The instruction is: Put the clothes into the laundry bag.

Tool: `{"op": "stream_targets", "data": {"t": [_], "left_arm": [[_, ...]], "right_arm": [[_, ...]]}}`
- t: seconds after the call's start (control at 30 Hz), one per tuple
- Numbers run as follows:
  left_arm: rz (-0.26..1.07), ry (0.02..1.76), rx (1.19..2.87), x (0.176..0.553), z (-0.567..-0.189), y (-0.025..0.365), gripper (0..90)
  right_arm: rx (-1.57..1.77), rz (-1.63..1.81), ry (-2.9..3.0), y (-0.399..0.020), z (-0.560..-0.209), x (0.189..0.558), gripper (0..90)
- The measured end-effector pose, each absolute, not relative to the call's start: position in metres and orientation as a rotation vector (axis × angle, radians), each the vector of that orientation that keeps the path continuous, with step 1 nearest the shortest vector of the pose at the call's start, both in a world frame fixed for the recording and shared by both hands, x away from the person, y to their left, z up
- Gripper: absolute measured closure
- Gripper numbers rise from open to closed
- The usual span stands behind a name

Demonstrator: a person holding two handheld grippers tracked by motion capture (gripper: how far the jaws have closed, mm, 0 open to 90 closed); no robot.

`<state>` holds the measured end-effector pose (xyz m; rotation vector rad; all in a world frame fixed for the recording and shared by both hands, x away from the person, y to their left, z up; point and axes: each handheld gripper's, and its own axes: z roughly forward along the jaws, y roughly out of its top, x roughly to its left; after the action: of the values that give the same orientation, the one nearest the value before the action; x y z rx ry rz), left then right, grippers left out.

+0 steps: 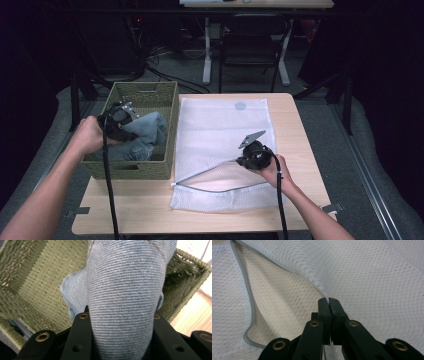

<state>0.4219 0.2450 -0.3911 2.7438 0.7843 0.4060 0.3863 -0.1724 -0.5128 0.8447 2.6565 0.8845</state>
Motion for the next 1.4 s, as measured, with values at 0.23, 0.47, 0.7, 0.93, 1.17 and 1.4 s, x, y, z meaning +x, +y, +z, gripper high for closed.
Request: {"op": "stream_targets", "data": {"t": [0.23, 0.47, 0.7, 0.93, 1.17, 1.4], "left_arm": [[0.429, 0.794, 2.735, 0.419, -0.377, 0.245, 71.4], [0.435, 0.797, 2.730, 0.416, -0.365, 0.240, 71.4], [0.444, 0.778, 2.737, 0.413, -0.358, 0.236, 71.4], [0.451, 0.783, 2.727, 0.408, -0.350, 0.234, 71.4], [0.447, 0.781, 2.705, 0.399, -0.337, 0.228, 71.4], [0.445, 0.742, 2.702, 0.386, -0.328, 0.214, 71.4]], "right_arm": [[0.854, 0.881, 2.655, -0.172, -0.512, 0.386, 89.1], [0.840, 0.881, 2.654, -0.173, -0.512, 0.386, 89.0], [0.835, 0.881, 2.656, -0.174, -0.513, 0.387, 89.1], [0.842, 0.879, 2.653, -0.173, -0.512, 0.386, 89.1], [0.841, 0.879, 2.653, -0.173, -0.512, 0.386, 89.1], [0.844, 0.878, 2.653, -0.173, -0.512, 0.386, 89.1]]}}
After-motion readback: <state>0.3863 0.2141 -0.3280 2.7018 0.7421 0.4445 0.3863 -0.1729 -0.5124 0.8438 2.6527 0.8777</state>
